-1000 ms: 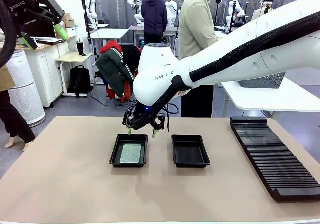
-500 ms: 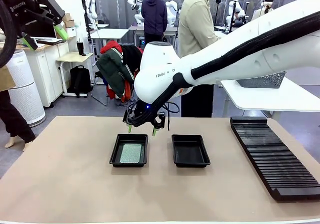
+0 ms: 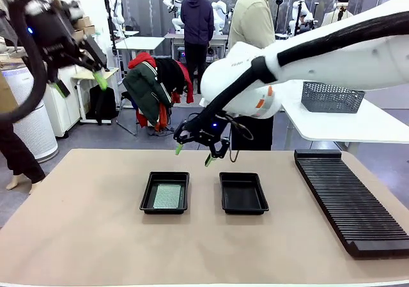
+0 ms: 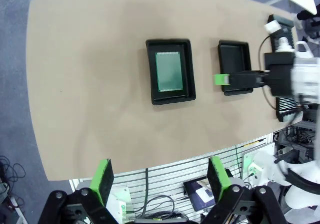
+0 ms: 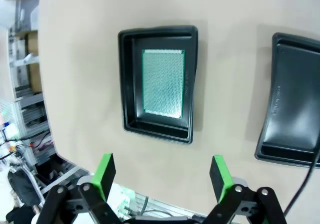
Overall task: Inspect and transfer BCBs to ESD trays.
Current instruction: Pick up the ESD tray and place it on the left side of the table.
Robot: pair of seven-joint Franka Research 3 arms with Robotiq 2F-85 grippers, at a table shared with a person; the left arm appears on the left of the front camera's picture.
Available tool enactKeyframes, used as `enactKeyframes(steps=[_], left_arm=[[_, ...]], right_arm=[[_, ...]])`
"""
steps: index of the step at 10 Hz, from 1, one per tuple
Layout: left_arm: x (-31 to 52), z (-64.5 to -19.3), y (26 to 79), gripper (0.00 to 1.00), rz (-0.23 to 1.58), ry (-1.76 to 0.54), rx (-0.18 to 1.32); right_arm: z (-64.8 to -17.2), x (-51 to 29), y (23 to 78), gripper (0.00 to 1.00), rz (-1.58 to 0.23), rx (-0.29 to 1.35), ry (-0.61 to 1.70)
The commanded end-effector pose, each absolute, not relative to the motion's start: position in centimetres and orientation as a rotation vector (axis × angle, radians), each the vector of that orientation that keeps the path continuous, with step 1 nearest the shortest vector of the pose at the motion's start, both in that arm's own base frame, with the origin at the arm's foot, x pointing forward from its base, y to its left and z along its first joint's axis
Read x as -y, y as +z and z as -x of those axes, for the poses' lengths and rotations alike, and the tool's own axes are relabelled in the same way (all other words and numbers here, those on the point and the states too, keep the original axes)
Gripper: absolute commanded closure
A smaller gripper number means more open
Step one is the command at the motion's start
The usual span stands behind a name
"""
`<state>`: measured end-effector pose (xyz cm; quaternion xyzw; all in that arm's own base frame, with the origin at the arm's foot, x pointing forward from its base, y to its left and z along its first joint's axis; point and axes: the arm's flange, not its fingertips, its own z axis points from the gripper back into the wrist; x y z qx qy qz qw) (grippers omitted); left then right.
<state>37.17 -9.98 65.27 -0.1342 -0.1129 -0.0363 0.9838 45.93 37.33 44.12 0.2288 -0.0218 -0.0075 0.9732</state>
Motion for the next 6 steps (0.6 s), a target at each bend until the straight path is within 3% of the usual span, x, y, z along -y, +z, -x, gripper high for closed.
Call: enactKeyframes(steps=[1, 6], left_arm=[[11.3, -37.8, 61.4, 0.00, 0.246, -0.042, 0.195], [16.5, -39.5, 51.2, 0.00, 0.201, -0.017, 0.132]], right_arm=[[-44.8, -33.0, 43.5, 0.00, -0.589, -0.003, 0.013], [-44.6, -27.1, 44.0, 0.00, -0.735, -0.038, 0.064]])
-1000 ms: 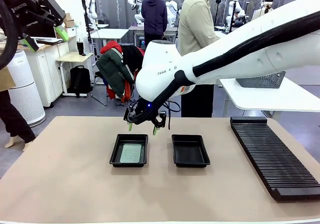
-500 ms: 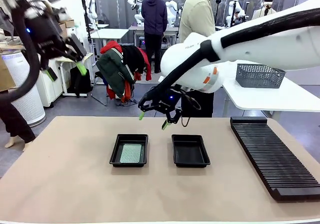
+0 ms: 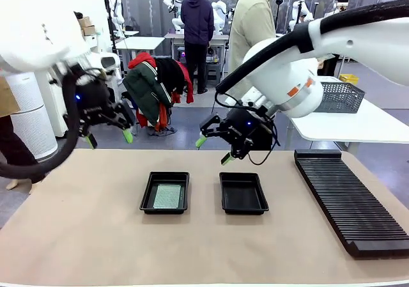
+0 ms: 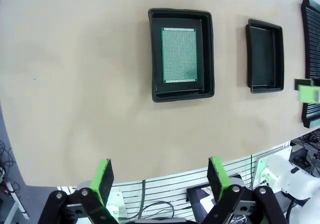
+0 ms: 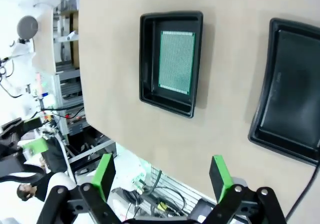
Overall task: Inspect and transfer BCBs to ESD trays.
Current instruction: Pick up the ESD tray and place it on the left side of the table.
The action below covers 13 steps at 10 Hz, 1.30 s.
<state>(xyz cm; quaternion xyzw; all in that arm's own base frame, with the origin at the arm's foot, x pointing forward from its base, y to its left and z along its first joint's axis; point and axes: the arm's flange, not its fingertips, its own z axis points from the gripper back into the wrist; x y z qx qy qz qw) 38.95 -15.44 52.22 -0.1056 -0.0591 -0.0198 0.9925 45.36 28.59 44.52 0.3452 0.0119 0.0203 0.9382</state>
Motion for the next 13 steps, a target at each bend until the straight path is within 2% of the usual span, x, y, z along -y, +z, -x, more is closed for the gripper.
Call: enactKeyframes(steps=[1, 4, 5, 7, 13], left_arm=[[17.6, -40.0, 49.5, 0.00, 0.187, -0.014, 0.124], [20.4, -42.1, 44.8, 0.00, 0.127, 0.000, 0.106], [20.9, -42.8, 43.7, 0.00, 0.127, 0.009, 0.119], [21.7, -44.3, 41.7, 0.00, 0.090, 0.025, 0.180], [21.4, -49.3, 35.2, 0.00, 0.004, -0.027, 0.218]], right_arm=[[-44.6, -26.2, 44.1, 0.00, -0.748, -0.038, 0.060], [-44.7, -23.6, 44.2, 0.00, -0.784, -0.032, 0.049], [-45.3, -25.5, 44.6, 0.00, -0.727, -0.036, 0.043], [-45.3, -25.5, 44.6, 0.00, -0.727, -0.036, 0.043], [-45.3, -25.5, 44.6, 0.00, -0.727, -0.036, 0.043]])
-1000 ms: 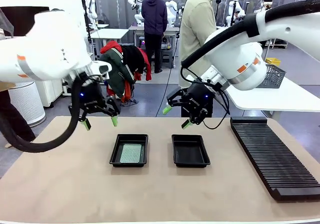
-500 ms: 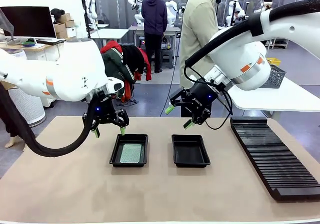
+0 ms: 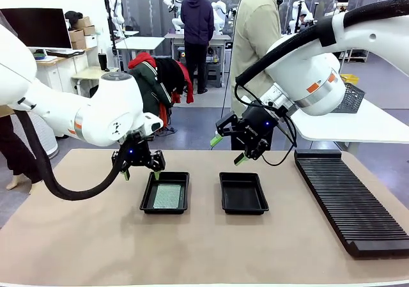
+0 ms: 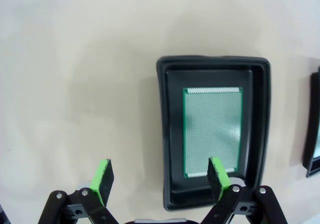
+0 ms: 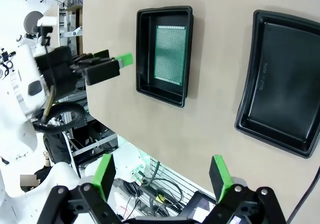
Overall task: Inspect and transfer BCBs to ESD trays.
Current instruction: Pick up the ESD tray and place it on the left side of the table.
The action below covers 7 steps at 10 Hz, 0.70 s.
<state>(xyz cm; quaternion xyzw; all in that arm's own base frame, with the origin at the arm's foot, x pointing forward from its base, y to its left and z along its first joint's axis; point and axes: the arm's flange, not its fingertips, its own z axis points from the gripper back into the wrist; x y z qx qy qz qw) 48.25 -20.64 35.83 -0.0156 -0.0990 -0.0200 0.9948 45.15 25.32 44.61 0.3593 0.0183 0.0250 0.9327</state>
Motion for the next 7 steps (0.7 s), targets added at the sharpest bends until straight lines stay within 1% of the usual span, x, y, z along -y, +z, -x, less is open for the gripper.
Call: enactKeyframes(steps=[1, 3, 7], left_arm=[[21.2, -50.0, 34.1, 0.00, -0.002, -0.034, 0.211], [21.2, -51.0, 32.1, 0.00, 0.022, -0.049, 0.196], [21.5, -51.6, 30.7, 0.00, 0.027, -0.051, 0.174]], right_arm=[[-45.3, -25.5, 44.6, 0.00, -0.727, -0.036, 0.043], [-45.3, -25.5, 44.6, 0.00, -0.727, -0.036, 0.043], [-45.3, -25.5, 44.6, 0.00, -0.727, -0.036, 0.043]])
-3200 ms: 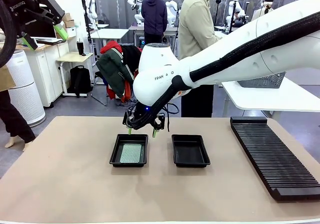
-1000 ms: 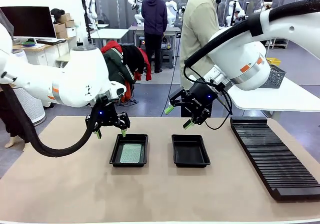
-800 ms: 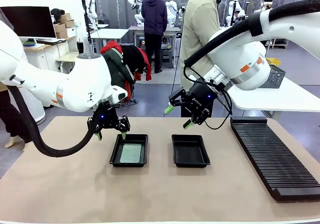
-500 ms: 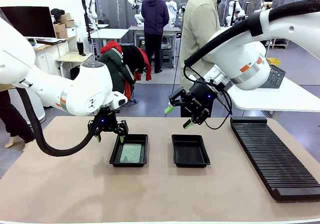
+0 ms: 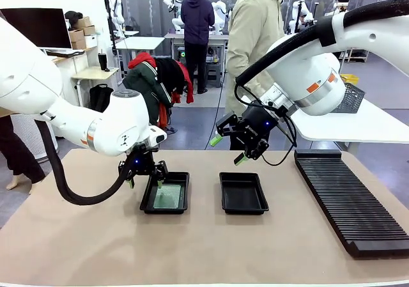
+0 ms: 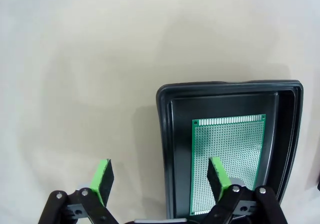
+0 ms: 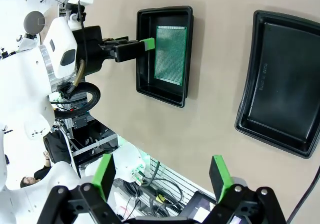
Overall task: Inspect and transfer BCBs to ESD trays.
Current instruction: Pick up the ESD tray and place it on the left side of the table.
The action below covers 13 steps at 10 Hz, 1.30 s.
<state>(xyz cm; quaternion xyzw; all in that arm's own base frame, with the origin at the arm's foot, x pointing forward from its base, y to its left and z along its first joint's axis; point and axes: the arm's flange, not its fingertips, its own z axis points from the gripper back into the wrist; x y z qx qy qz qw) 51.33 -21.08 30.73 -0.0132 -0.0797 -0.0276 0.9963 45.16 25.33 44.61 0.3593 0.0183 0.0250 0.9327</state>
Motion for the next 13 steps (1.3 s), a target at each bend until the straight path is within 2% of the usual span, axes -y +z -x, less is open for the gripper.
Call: enactKeyframes(steps=[1, 12, 13], left_arm=[[21.65, -51.71, 30.46, 0.00, 0.029, -0.056, 0.160], [21.14, -51.44, 30.63, 0.00, 0.026, -0.056, 0.159], [21.29, -51.52, 30.51, 0.10, 0.023, -0.033, 0.146]], right_arm=[[-45.33, -25.49, 44.55, 0.00, -0.727, -0.036, 0.043], [-45.33, -25.49, 44.55, 0.00, -0.727, -0.036, 0.043], [-45.33, -25.49, 44.55, 0.00, -0.727, -0.036, 0.043]])
